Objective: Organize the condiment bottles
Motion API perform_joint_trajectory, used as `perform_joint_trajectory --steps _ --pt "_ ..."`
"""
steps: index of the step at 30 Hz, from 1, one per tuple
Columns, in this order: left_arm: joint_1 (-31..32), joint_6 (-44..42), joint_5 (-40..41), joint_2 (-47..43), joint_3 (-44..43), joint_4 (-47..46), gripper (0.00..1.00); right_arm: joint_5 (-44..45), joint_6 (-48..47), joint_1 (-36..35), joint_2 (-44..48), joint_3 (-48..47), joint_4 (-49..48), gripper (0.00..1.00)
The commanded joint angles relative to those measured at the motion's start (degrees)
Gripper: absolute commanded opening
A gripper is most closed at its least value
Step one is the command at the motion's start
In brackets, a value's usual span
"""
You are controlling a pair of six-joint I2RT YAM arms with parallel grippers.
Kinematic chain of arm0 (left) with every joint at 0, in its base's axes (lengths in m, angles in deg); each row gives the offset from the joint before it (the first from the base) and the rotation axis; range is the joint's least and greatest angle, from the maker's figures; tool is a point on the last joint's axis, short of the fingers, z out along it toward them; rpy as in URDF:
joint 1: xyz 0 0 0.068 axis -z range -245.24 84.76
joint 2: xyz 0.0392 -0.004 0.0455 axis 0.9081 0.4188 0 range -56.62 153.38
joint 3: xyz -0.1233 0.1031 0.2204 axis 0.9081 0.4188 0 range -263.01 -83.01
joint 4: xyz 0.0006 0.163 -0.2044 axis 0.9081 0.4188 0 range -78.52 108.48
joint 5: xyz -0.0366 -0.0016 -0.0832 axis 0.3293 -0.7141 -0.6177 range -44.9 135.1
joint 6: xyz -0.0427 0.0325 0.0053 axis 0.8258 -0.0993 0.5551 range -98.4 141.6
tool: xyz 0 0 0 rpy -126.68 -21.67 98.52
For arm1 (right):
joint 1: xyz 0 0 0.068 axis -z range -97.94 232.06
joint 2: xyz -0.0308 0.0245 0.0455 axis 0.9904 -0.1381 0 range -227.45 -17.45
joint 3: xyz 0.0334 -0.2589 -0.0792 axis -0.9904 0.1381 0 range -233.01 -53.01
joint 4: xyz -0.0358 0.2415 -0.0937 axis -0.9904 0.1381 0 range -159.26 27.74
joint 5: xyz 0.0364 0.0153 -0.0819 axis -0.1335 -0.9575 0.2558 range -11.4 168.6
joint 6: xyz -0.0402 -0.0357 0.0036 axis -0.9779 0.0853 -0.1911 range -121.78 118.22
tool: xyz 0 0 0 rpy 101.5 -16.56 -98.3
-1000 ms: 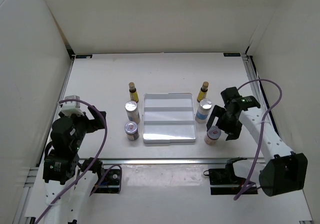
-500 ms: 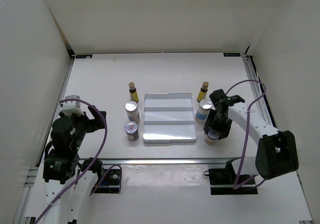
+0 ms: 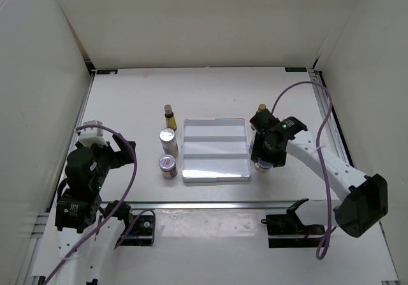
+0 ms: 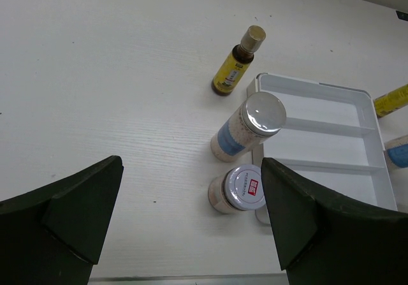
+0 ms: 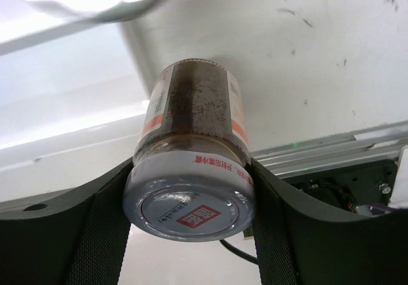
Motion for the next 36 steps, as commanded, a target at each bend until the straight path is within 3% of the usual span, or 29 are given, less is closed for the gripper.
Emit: perform_joint_trajectory --steps 1,9,15,21,26,30,34,36 --pt "-0.4 0.2 -0.7 0.9 0.5 -0.8 1.00 5.4 3.4 -5.2 1.0 -7.0 3.4 0.07" --pt "-0.4 0.2 -0.7 1.4 0.5 -0.8 1.00 6.9 4.4 -12.9 -10.3 -16.5 1.5 0.01" --pt "-0.9 0.2 -1.3 1.9 0.5 -0.8 1.00 2.2 4.4 -12.9 -19.9 -18.1 -1.6 0.01" --pt "-0.9 2.5 0.0 1.9 2.1 -0.8 1.00 -1.5 3.9 -12.9 -23.6 -17.5 -4.6 0.01" --pt "-0.9 3.2 1.4 1.4 2.6 -1.3 1.00 -4.1 3.4 -11.8 -24.2 -17.0 -5.2 0.22" --pt "-0.9 -2.4 1.4 0.3 2.6 -1.3 1.00 -5.2 3.4 -11.3 -24.2 -15.7 -5.7 0.35" --pt "-0.4 -3.0 2.1 0.3 3.2 -1.9 1.00 -5.9 2.8 -11.8 -21.9 -13.8 -7.1 0.59" --pt "-0.4 -3.0 2.1 0.3 3.2 -2.4 1.00 -4.4 2.8 -13.1 -20.6 -13.8 -7.1 0.63"
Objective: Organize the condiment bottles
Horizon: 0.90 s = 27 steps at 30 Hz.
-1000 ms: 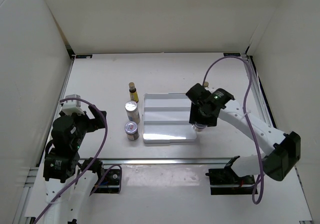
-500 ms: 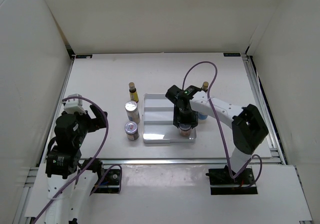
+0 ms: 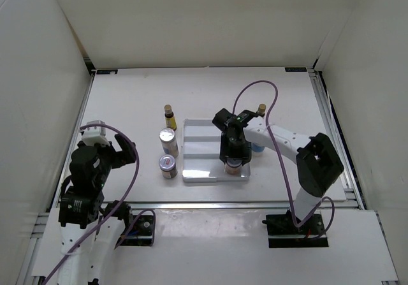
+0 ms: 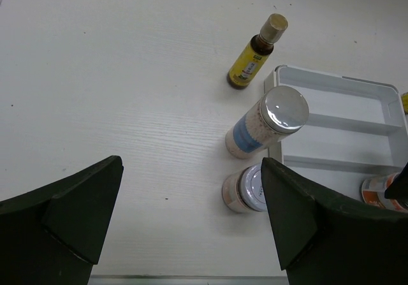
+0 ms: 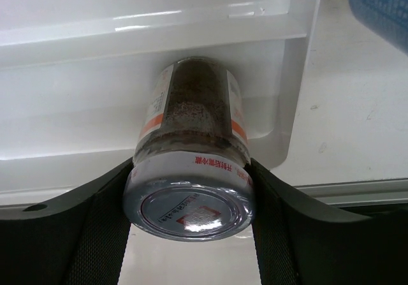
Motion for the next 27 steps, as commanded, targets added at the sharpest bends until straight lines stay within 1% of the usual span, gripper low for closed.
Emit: perform_joint_trajectory --steps 1,2,4,5,7,9,10,11,12,15,18,19,21,22,23,26,27 --pt "0.2 -1.0 0.3 0.5 0.0 -2.4 1.00 1.2 -0.1 -1.9 5.5 -0.1 -0.2 0.66" --pt "0.2 -0.2 0.3 1.4 0.0 -2.4 1.00 2.0 -0.1 -2.4 6.1 0.4 -0.2 0.70" --pt "0.2 3.0 0.9 2.5 -1.4 -2.4 1.00 3.8 0.4 -4.2 7.8 0.4 -0.2 0.73" --pt "0.2 3.8 -0.2 3.9 -1.4 -2.4 1.00 5.5 0.4 -4.7 8.4 0.4 -0.2 0.79" --pt "0.2 4.9 -2.4 5.8 -2.0 -3.1 1.00 6.7 0.4 -5.5 9.2 0.4 0.5 0.84" --pt "0.2 6.4 -7.2 7.5 -2.0 -4.3 1.00 7.4 -0.2 -5.5 9.7 1.0 0.5 0.89" --pt "0.2 7.5 -8.0 8.1 -1.3 -5.0 1.00 8.1 -0.2 -5.5 10.3 1.0 1.1 0.90" --pt "0.2 10.4 -8.5 8.1 -1.3 -5.5 1.00 8.1 -0.7 -5.5 10.3 1.0 1.1 0.90" --pt "0.2 11.7 -9.4 8.6 -1.3 -5.5 1.00 8.8 -0.7 -5.5 10.9 1.0 1.7 0.94" --pt "0.2 17.1 -9.9 9.2 1.1 -6.4 1.00 10.3 -2.0 -6.0 13.5 1.0 2.2 0.99" --pt "0.2 19.0 -10.5 6.2 4.9 -9.3 1.00 12.4 -3.4 -6.6 17.7 1.0 2.8 0.99" --pt "0.2 18.0 -12.1 4.9 5.7 -10.2 1.00 13.8 -3.4 -7.1 18.9 1.5 2.8 0.99" --pt "0.2 17.5 -12.1 0.7 8.7 -13.6 1.00 13.8 -6.9 -7.2 22.7 2.8 1.4 0.99" --pt "0.2 15.8 -12.6 0.0 9.2 -13.6 1.00 13.8 -7.8 -7.2 25.0 3.5 -0.1 0.99" --pt "0.2 14.5 -13.8 0.0 9.2 -13.6 1.00 13.8 -8.4 -7.2 25.9 4.3 -0.7 0.99" --pt "0.9 11.0 -18.4 5.0 7.6 -13.0 1.00 13.8 -9.4 -7.2 27.8 7.0 -1.5 0.99" --pt "1.5 11.0 -20.7 8.9 7.6 -13.0 1.00 13.2 -9.4 -7.2 28.5 7.6 -2.1 0.99"
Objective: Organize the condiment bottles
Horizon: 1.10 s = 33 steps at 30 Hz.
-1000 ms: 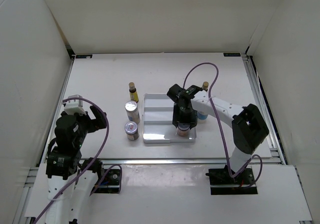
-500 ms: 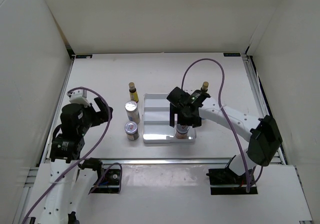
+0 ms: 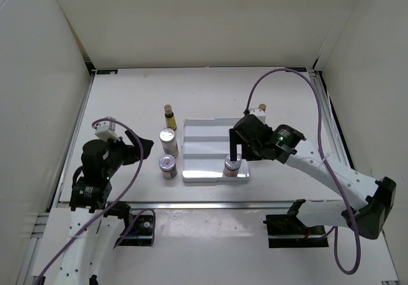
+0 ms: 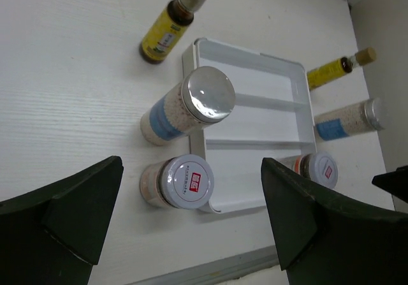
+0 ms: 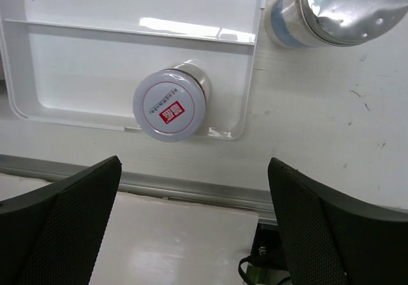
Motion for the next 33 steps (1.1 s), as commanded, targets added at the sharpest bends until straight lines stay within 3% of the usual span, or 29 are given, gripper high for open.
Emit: perform_joint_trajectory --steps 1,5,10,17,21,29,33 --pt "1.0 -3.6 -7.1 8.0 -1.9 -2.0 1.00 0.7 -2.2 -0.2 0.6 3.3 -1.9 0.99" --pt "3.0 -4.9 -6.3 13.4 -2.4 -2.0 1.00 -2.2 -1.0 -0.2 1.2 7.2 -4.0 0.99" --pt "10.7 -5.6 -1.7 17.6 -2.4 -2.0 1.00 -4.9 1.6 -2.1 1.7 12.8 -7.4 0.99" --pt "23.1 -2.3 12.9 22.5 -0.8 -0.6 1.00 -4.4 2.9 -3.3 0.5 13.3 -7.4 0.99" --pt "24.3 0.2 17.5 25.0 0.3 -0.6 1.00 -3.8 3.4 -3.3 0.5 13.3 -6.9 0.99" --pt "24.8 1.9 17.7 31.9 2.1 -2.6 1.00 -3.8 3.9 -3.3 1.6 15.0 -6.9 0.99" --pt "25.3 2.4 17.1 32.7 3.6 -4.7 0.90 -3.8 3.9 -3.3 1.6 15.0 -6.3 0.99"
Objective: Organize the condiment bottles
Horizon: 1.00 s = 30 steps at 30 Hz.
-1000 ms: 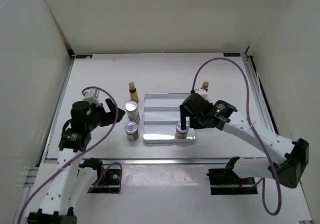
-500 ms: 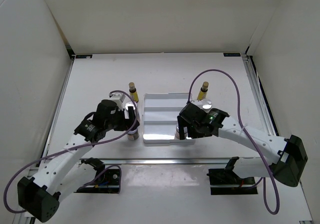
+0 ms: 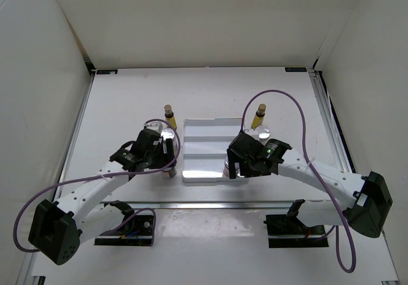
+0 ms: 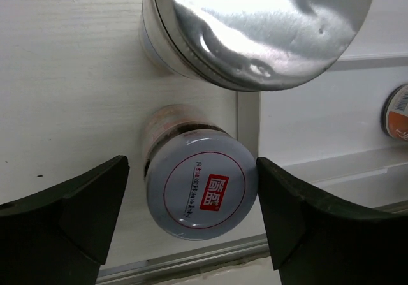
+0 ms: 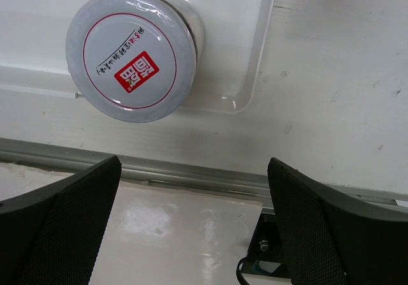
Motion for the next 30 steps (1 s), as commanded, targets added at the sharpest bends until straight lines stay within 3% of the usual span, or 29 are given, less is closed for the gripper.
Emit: perform_joint_trajectory --steps 1,8,9,13,16,21,30 --pt "0.5 0.9 0.4 0.2 2.0 -0.7 0.88 0.6 1.0 -0.3 0.6 0.1 -0.4 0.99" --pt "1.1 0.9 -0.2 0.2 2.5 -1.2 0.70 0.6 1.0 -0.3 -0.5 0.1 -0.4 0.99" --pt "1.1 0.9 -0.7 -0.4 2.5 -1.2 0.60 0.6 1.0 -0.3 -1.0 0.1 -0.4 0.99" --pt "3.4 2.1 0.9 -3.0 -1.8 1.4 0.36 0.6 1.0 -0.3 -1.0 0.1 -0.4 0.99" --pt "6.6 3.2 3.5 -3.5 -6.8 3.6 0.28 0.6 1.6 -0.3 -0.4 0.1 -0.4 0.99" --pt "13.1 4.4 6.5 1.8 -14.8 3.6 0.20 1.2 2.1 -0.3 0.1 0.1 -0.4 0.99" --pt "18.1 5.7 9.4 14.4 -19.7 -1.2 0.20 1.7 2.6 -0.3 0.1 0.6 0.8 0.99"
